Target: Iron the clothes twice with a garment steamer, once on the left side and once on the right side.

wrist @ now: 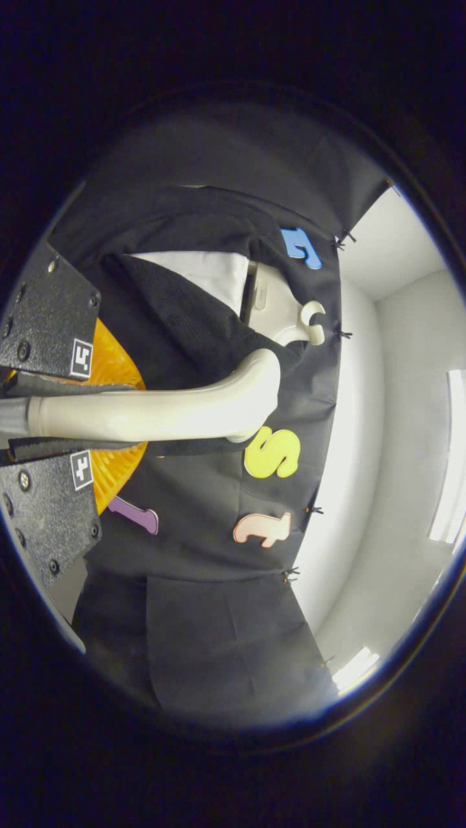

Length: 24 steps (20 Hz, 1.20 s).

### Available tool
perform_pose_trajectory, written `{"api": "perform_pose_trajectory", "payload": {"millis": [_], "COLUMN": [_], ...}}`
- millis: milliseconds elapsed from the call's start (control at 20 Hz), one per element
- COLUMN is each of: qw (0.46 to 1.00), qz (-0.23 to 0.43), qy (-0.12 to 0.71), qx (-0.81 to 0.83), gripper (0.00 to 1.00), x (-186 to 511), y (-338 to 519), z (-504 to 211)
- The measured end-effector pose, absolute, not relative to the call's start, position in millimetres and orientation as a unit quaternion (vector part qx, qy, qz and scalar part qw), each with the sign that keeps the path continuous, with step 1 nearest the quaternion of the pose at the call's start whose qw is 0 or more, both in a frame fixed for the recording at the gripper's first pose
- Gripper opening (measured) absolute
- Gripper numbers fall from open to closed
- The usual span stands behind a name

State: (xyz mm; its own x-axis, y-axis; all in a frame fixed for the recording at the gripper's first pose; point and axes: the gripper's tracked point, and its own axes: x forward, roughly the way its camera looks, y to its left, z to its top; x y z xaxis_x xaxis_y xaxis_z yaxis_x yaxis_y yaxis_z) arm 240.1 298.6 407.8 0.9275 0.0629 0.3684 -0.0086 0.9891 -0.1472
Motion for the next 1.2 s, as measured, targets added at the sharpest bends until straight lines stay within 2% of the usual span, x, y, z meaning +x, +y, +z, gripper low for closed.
{"api": "perform_pose_trajectory", "payload": {"millis": [650,950,1200], "qw": [0.976,0.977,0.985], "qz": [0.085,0.079,0.05], "qy": [-0.175,-0.164,-0.129], "qx": [-0.097,-0.108,-0.099], "gripper": [0.27,0.27,0.27], "x": [240.8,246.6,235.8], "y": [284.5,278.8,270.6], "z": [366.9,353.6,313.5]}}
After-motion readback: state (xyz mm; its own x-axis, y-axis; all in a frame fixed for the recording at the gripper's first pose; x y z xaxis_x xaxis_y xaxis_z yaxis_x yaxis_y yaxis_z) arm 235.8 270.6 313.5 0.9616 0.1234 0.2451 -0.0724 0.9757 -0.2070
